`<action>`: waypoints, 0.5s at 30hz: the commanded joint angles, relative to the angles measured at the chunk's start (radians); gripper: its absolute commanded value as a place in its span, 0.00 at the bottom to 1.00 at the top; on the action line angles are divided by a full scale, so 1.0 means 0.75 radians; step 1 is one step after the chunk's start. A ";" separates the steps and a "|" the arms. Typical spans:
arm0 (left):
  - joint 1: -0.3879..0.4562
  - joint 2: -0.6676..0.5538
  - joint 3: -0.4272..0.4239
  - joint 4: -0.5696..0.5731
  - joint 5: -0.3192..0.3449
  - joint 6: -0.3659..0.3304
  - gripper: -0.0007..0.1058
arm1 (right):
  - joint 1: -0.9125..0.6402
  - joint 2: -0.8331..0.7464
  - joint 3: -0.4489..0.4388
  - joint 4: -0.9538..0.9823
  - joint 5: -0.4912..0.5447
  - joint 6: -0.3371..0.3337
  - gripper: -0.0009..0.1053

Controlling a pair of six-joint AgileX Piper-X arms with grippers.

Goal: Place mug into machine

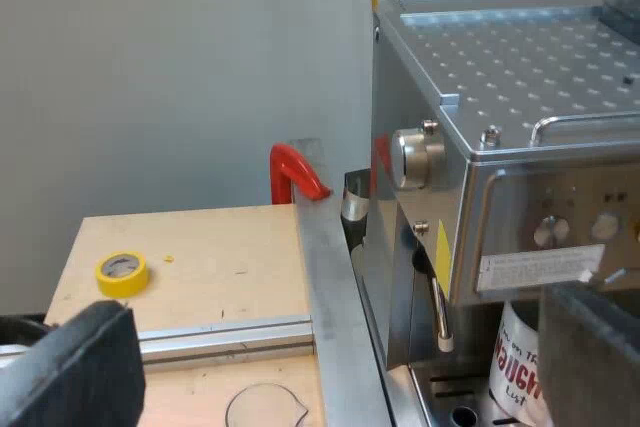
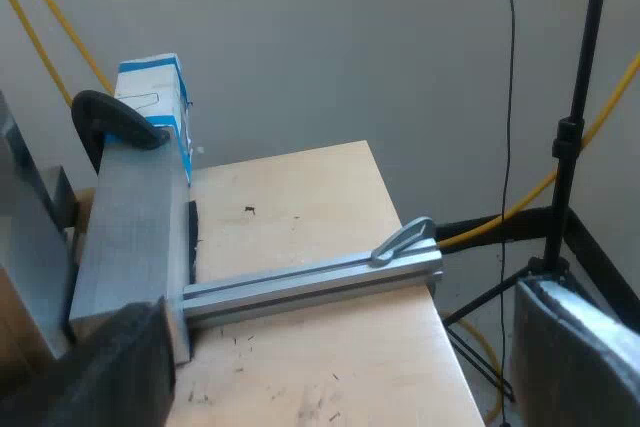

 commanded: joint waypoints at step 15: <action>0.001 -0.458 0.231 0.298 -0.027 0.011 0.77 | -0.007 -0.368 0.204 0.167 0.035 -0.037 0.67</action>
